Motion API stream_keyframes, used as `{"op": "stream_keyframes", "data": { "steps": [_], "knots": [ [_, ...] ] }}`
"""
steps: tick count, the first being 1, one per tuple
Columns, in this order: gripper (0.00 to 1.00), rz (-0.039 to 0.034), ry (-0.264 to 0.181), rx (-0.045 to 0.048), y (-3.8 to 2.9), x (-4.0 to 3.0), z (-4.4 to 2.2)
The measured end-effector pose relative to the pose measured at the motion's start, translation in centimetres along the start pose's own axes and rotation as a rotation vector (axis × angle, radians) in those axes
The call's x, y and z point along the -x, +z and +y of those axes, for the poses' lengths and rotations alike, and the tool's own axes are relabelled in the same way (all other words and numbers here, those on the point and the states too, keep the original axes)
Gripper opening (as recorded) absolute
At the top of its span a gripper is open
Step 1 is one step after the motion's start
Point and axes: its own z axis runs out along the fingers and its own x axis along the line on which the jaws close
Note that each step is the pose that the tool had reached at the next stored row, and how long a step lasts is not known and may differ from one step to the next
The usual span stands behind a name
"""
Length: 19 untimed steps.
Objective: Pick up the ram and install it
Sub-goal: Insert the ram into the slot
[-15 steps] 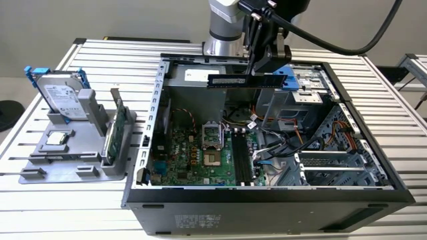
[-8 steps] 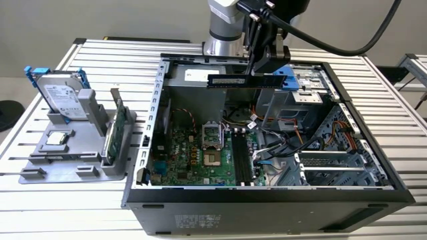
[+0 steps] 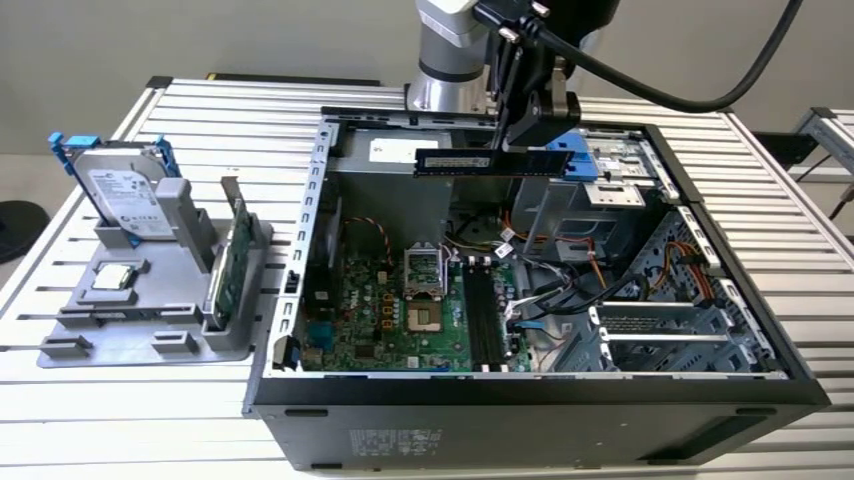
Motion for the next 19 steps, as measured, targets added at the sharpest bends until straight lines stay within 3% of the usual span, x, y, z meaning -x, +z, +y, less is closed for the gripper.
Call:
{"op": "stream_keyframes", "data": {
  "steps": [19],
  "knots": [
    [0.0,0.0012,0.032,-0.0004,0.05,0.0,0.0]
  ]
}}
